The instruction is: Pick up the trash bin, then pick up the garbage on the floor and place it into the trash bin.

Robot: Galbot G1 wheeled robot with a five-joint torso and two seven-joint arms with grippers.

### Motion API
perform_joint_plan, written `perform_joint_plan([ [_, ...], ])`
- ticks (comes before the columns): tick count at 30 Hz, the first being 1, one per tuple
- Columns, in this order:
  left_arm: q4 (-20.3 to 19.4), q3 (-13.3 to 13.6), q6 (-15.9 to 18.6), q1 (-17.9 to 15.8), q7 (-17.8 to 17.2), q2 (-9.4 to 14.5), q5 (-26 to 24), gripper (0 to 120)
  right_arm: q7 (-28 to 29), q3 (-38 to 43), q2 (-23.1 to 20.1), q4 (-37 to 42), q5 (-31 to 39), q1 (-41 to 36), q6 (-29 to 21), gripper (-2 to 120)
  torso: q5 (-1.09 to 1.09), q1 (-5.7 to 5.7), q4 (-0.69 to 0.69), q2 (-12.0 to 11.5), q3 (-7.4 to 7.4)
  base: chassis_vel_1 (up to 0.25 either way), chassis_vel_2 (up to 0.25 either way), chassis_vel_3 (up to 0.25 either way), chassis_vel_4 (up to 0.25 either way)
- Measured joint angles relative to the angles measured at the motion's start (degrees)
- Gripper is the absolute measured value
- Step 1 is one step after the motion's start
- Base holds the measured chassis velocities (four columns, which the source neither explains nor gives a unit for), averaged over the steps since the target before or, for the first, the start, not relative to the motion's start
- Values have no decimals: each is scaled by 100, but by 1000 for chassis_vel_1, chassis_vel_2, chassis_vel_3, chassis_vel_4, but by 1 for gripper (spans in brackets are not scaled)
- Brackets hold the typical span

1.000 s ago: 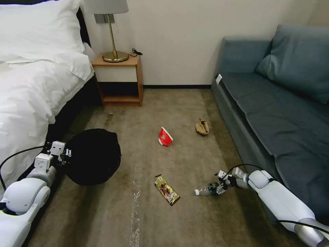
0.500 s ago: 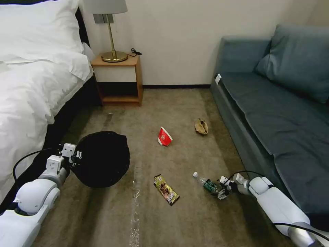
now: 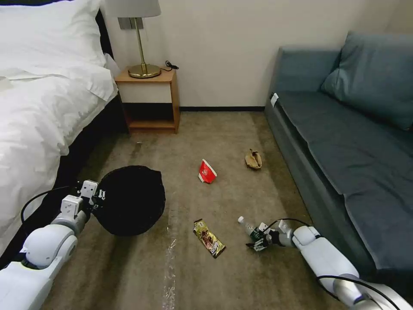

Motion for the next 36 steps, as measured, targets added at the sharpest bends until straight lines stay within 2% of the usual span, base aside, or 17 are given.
perform_joint_plan([
  [4, -12, -23, -8, 4, -3, 18, -17, 2, 24, 0, 19, 32, -4, -13, 2, 76, 0, 0, 0, 0, 0, 0, 0, 0, 0],
  [6, -13, -28, -13, 27, -2, 21, -25, 2, 90, -2, 22, 121, 19, -39, 0, 68, 7, 0, 5, 0, 2, 0, 0, 0, 0],
  [7, -13, -28, -13, 27, -2, 21, -25, 2, 90, -2, 22, 121, 19, -39, 0, 68, 7, 0, 5, 0, 2, 0, 0, 0, 0],
  [8, -13, -31, -21, 37, -3, 21, -25, 2, 94, -5, 4, 172, 31, -60, -7, 62, 8, 1, 8, 0, 3, 0, 0, 0, 0],
  [10, -13, -31, -25, 44, -3, 23, -26, 2, 94, -11, -16, 214, 49, -81, -13, 58, 9, 0, 8, 0, 2, 0, 0, 0, 0],
  [12, -9, -31, -37, 49, -2, 30, -28, 2, 121, -3, -96, 349, 140, -149, -71, 47, 13, 0, 11, -1, 3, 0, 0, 0, 0],
  [22, 85, 43, -109, -14, -2, -62, -38, 2, 119, 333, -281, 820, 230, -429, -167, 23, 8, 1, 5, -2, 4, 0, 0, 0, 0],
  [26, 98, 62, -146, -52, -1, -139, -84, 2, 86, 534, -357, 1135, 234, -497, -160, 23, 7, 1, 3, -2, 4, 0, 0, 0, 0],
  [29, -5, -39, -146, 10, 1, -227, -117, 2, 25, 587, -396, 1511, 299, -450, -124, 23, 6, 1, 4, -2, 4, 0, 0, 0, 0],
  [31, -91, -89, -118, -39, -20, -326, -157, 2, 5, 571, -531, 2134, 540, -371, -113, 23, 6, 1, 6, -2, 3, 0, 0, 0, 0],
  [35, -206, -112, -6, -77, -84, -507, -183, 2, 3, 416, -531, 2728, 892, -232, -220, 23, 4, 1, 2, -2, 4, 0, 0, 0, 0],
  [36, -237, -94, 35, -119, -117, -577, -185, 2, 4, 344, -516, 2956, 1044, -193, -301, 23, 8, 1, 7, -2, 4, 0, 0, 0, 0],
])
